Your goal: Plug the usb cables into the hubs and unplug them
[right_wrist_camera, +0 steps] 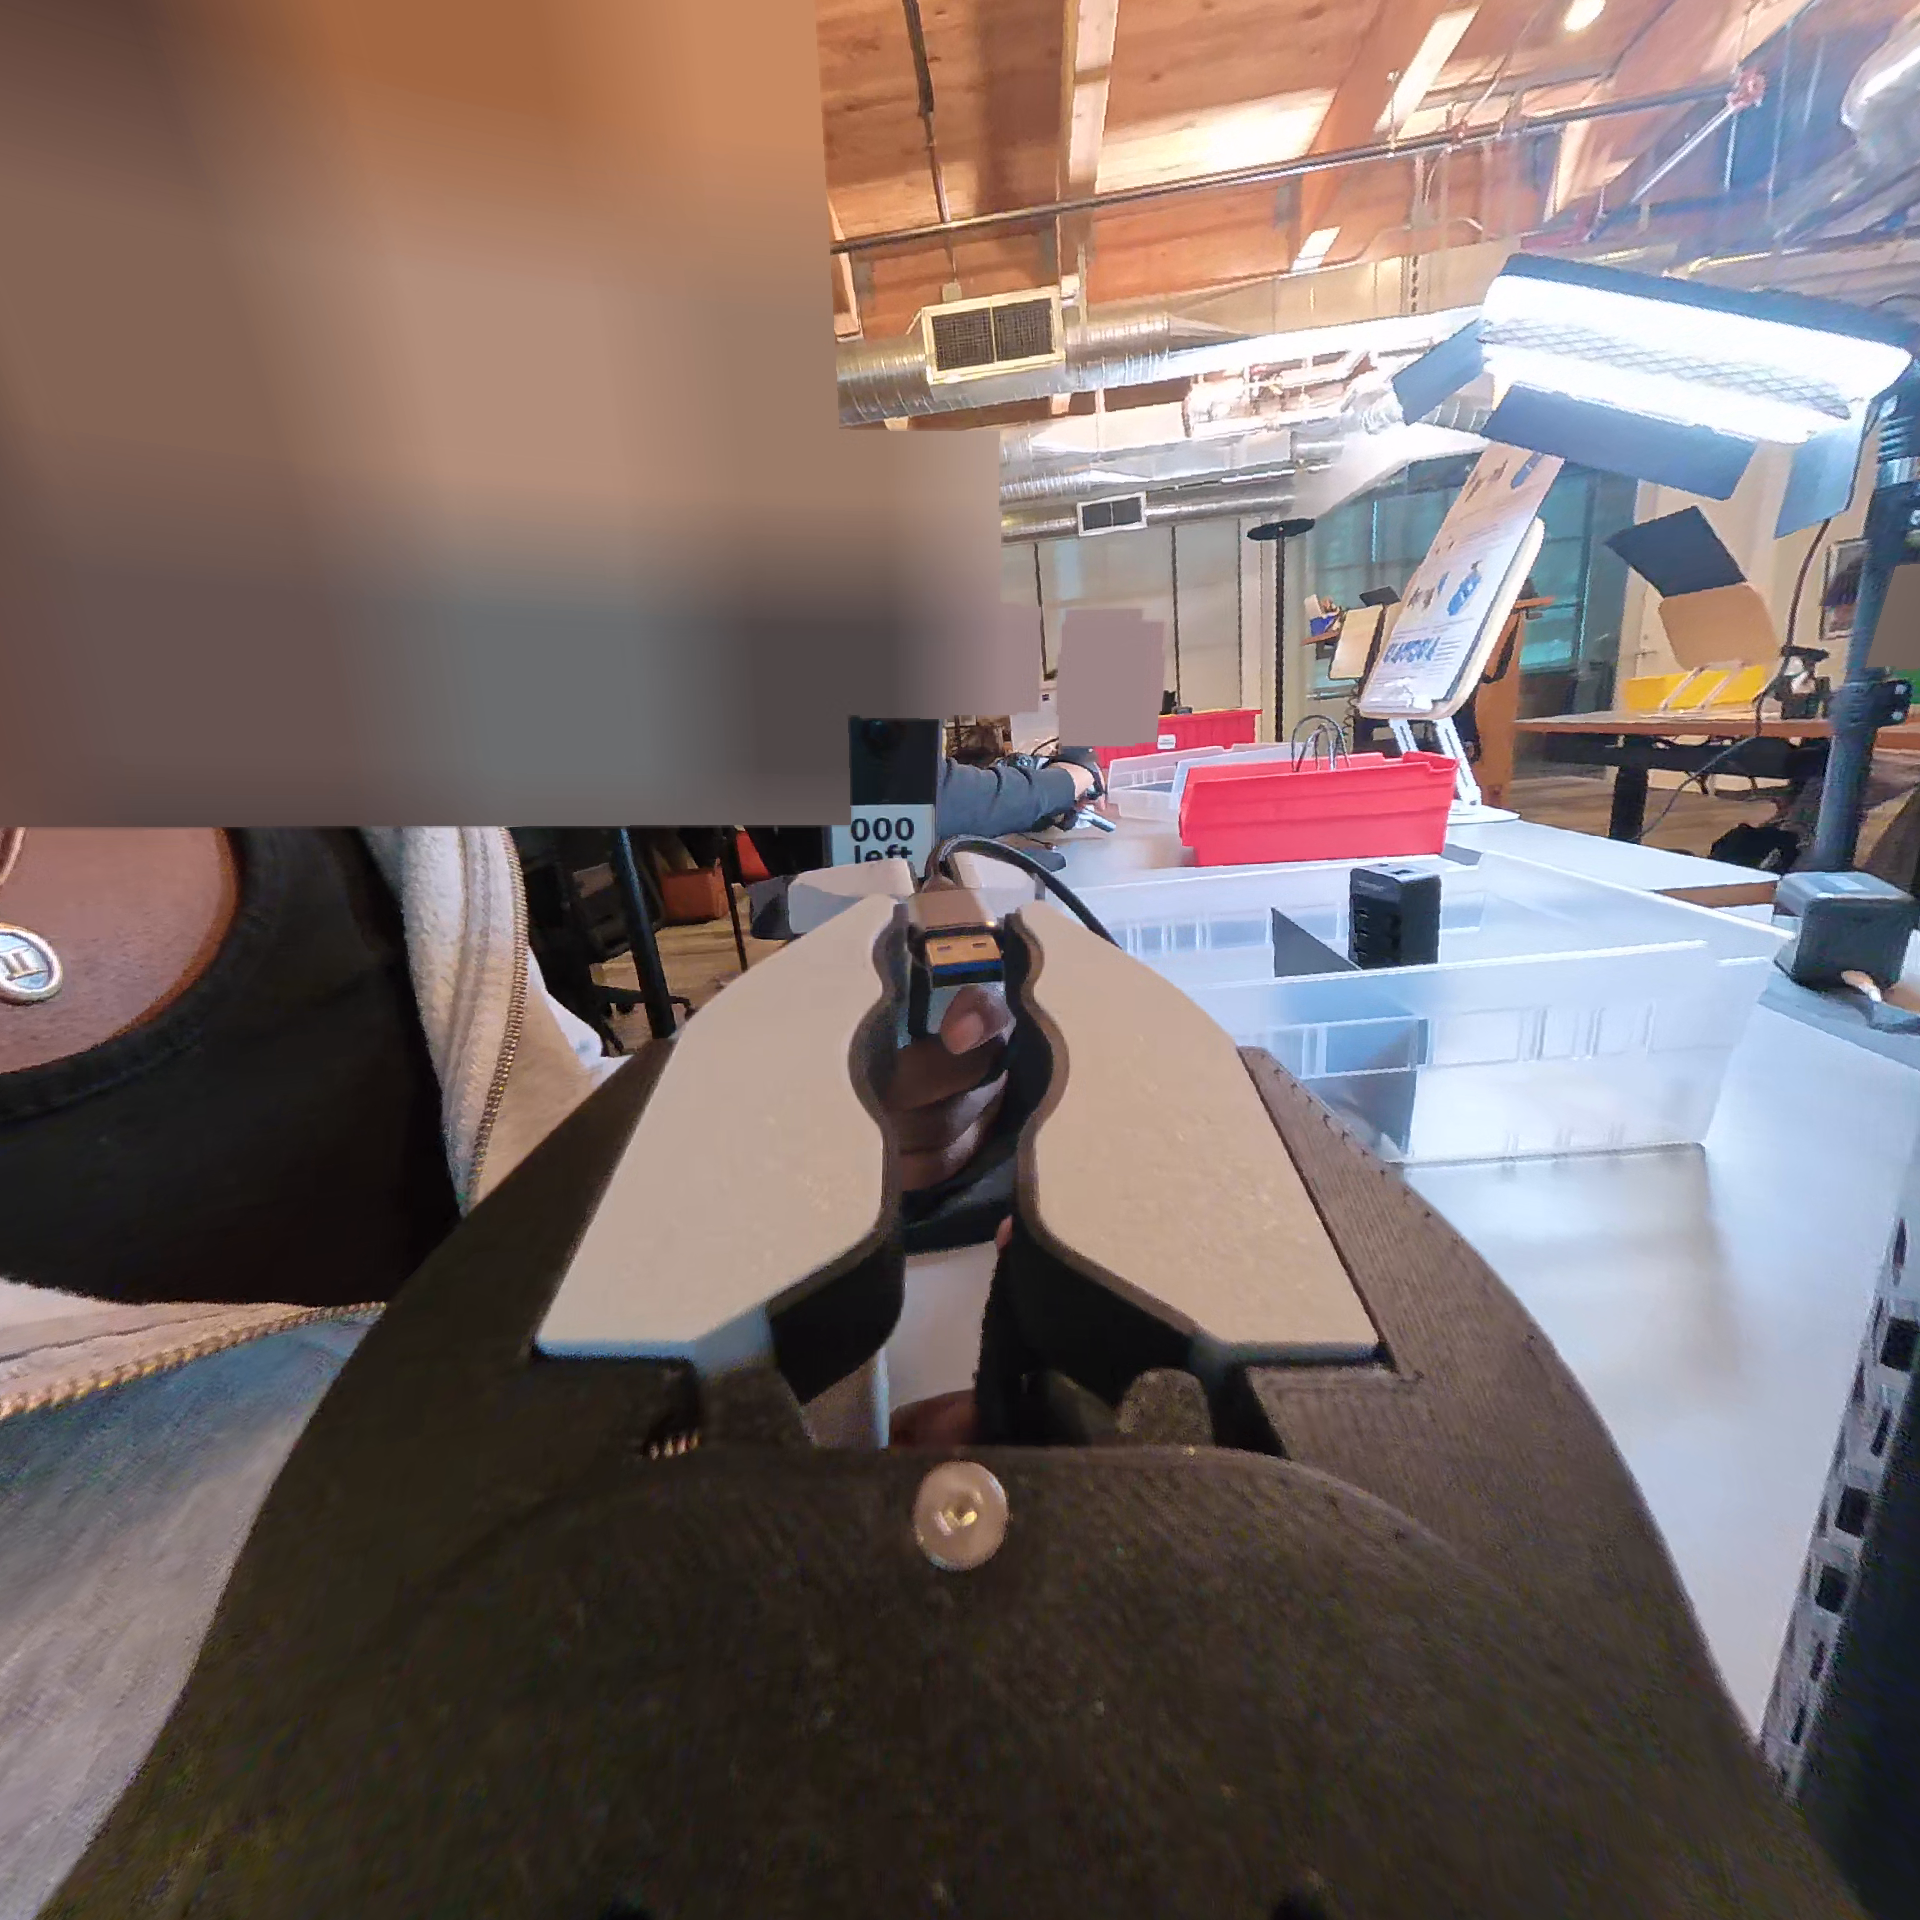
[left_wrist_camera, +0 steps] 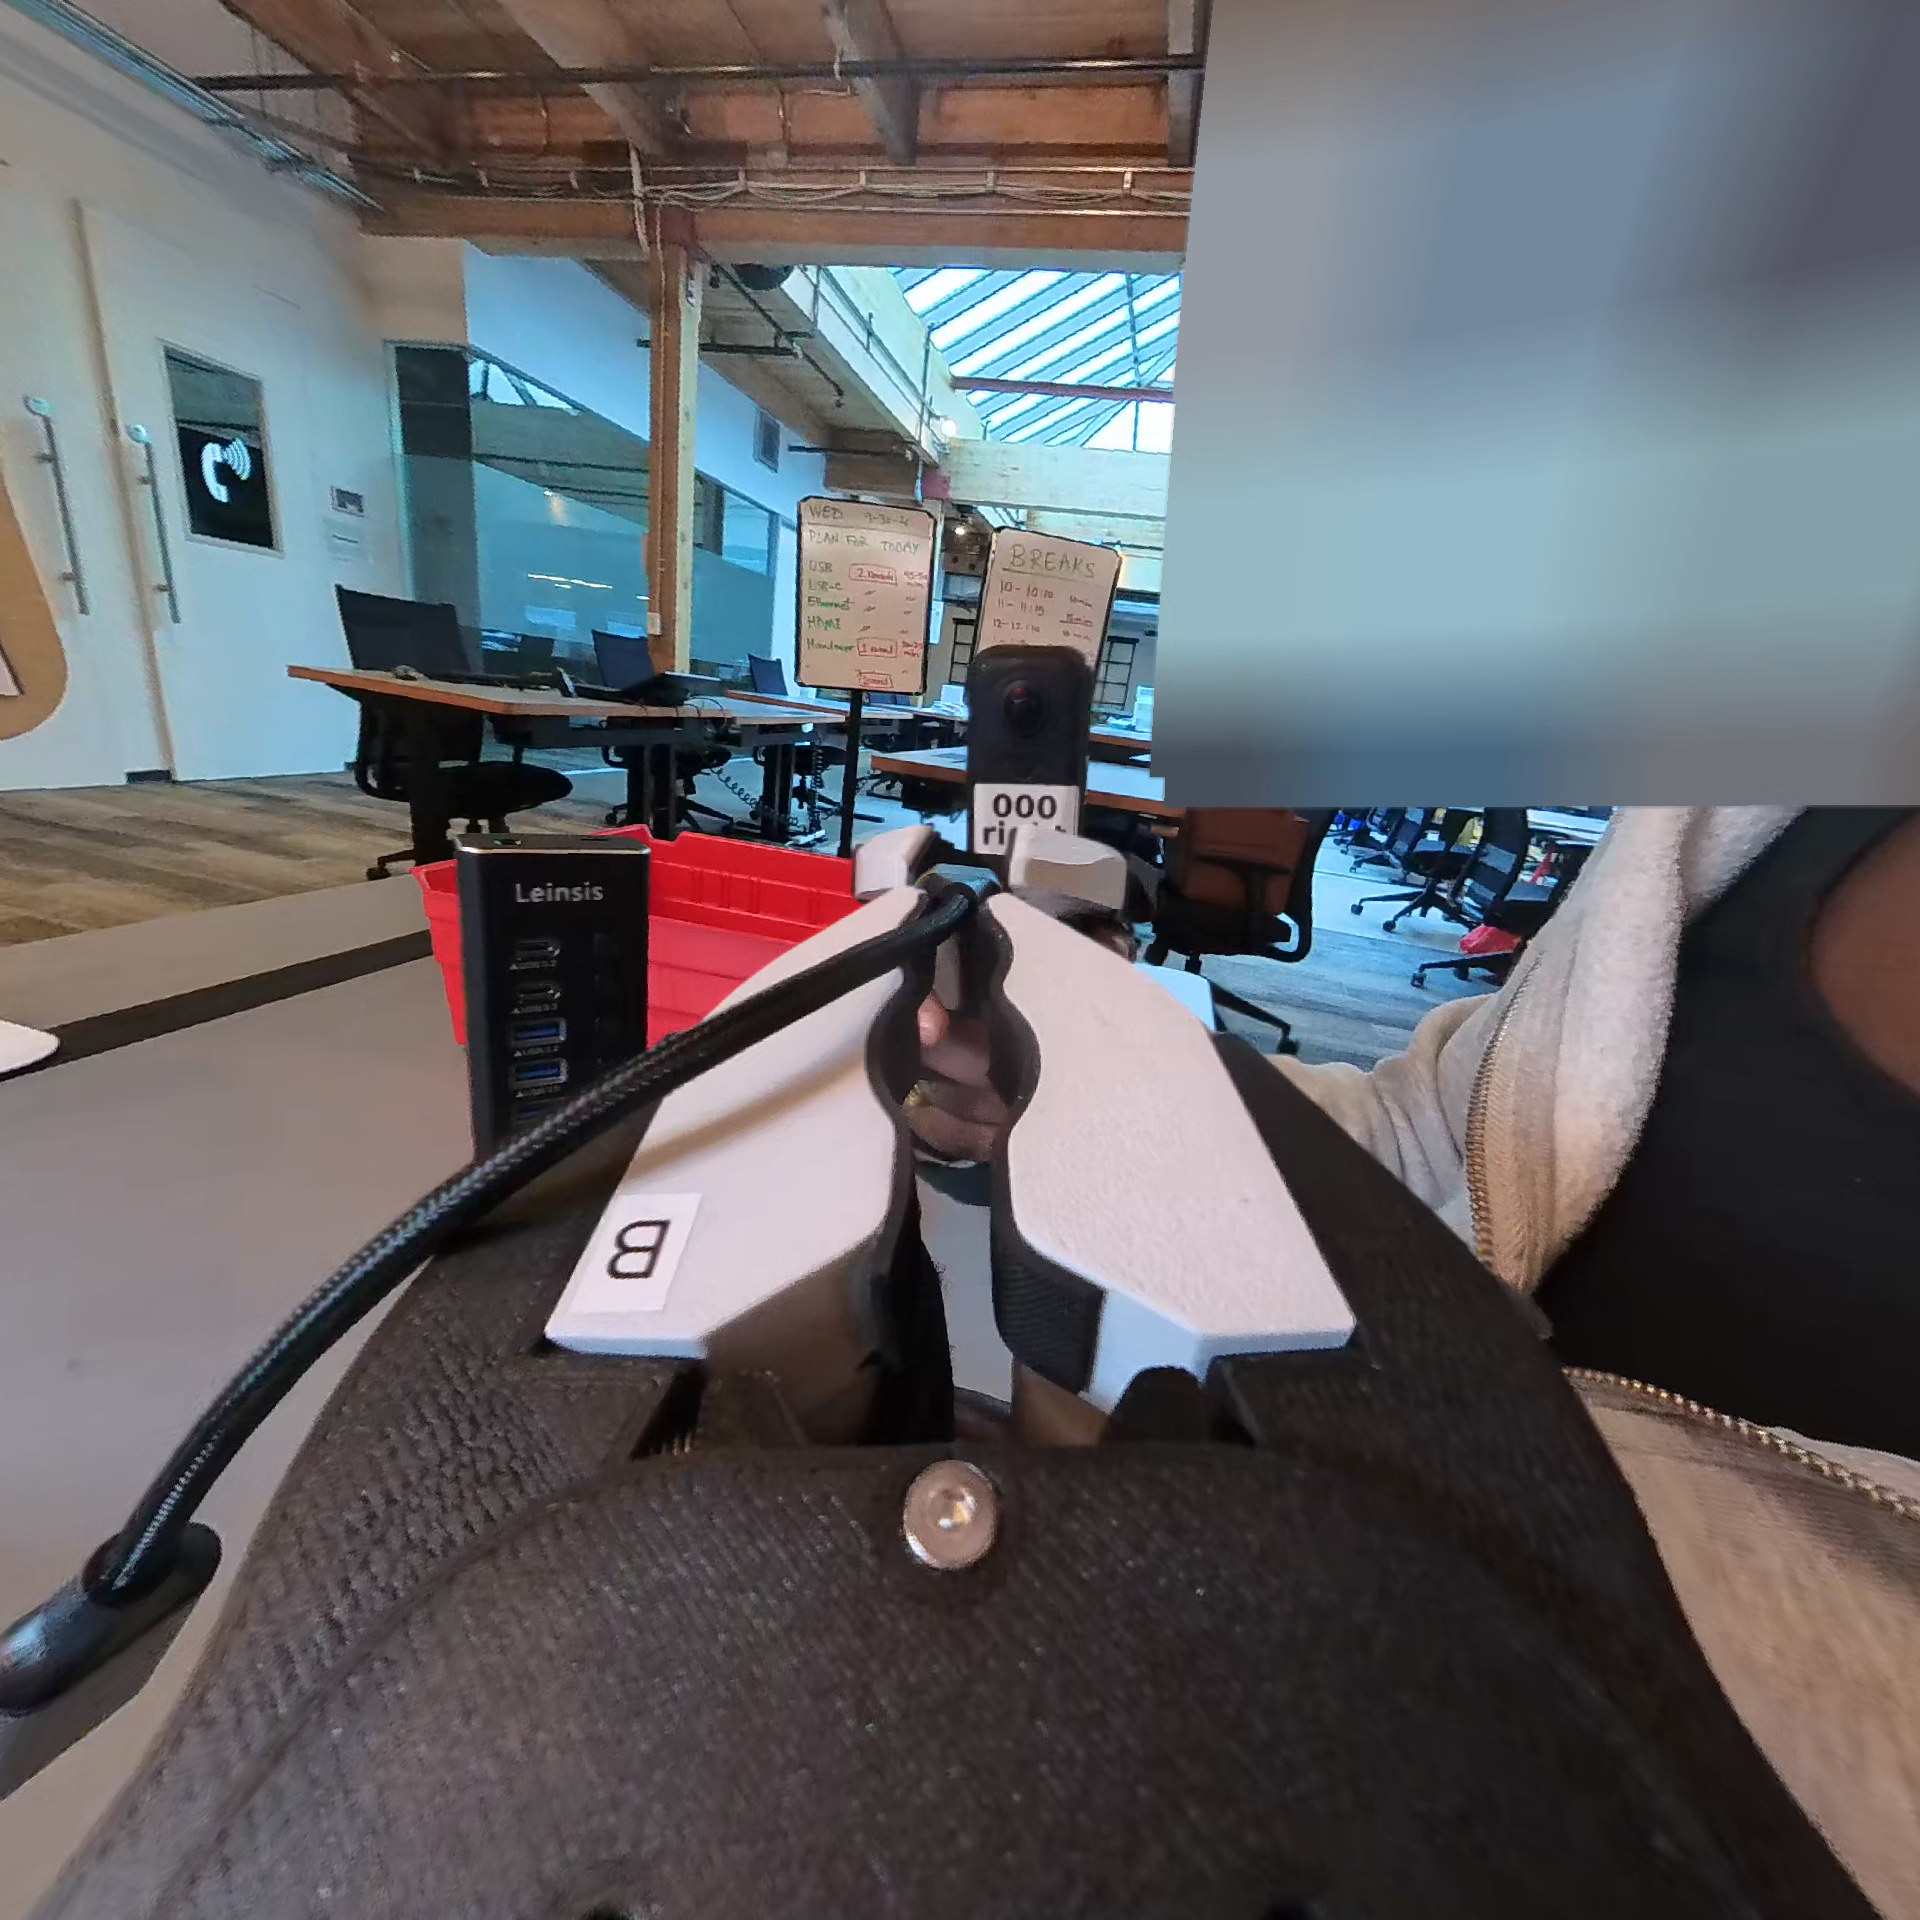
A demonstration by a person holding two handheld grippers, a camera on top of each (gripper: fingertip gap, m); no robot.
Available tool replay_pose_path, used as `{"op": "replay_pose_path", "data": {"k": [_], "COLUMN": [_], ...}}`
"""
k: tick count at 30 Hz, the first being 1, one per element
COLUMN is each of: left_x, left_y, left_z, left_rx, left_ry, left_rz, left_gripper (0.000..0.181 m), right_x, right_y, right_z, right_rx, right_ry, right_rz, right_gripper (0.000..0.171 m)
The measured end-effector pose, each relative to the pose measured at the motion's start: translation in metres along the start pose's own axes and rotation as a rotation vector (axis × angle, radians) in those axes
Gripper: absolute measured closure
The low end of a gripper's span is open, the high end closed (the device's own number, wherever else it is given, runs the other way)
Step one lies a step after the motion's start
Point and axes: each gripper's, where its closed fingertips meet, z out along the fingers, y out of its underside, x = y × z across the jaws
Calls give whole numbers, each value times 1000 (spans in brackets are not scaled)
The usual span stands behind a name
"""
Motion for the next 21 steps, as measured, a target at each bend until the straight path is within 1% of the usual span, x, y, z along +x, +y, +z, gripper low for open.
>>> {"op": "replay_pose_path", "data": {"k": [3, 5, 9, 11, 14, 19, 21], "left_x": [2, 4, 4, 6, 4, 1, 0], "left_y": [-2, 2, 0, 5, 3, 4, 1], "left_z": [2, 7, 9, 12, 12, 11, 9], "left_rx": [20, 1, -3, -33, -23, -31, -12], "left_ry": [12, 20, 17, 23, 7, 2, 1], "left_rz": [-13, -5, 24, 30, 56, 53, 28], "left_gripper": [174, 160, 160, 155, 163, 163, 163], "right_x": [-2, -3, -3, -6, -5, -3, -3], "right_y": [-4, -3, -3, 2, 0, 1, -3], "right_z": [0, 1, 2, 5, 5, 5, 2], "right_rx": [26, 38, 52, 30, 40, 30, 52], "right_ry": [-14, -18, -32, -37, -35, -16, -19], "right_rz": [14, 34, 64, 54, 62, 44, 31], "right_gripper": [154, 154, 154, 154, 154, 154, 151]}}
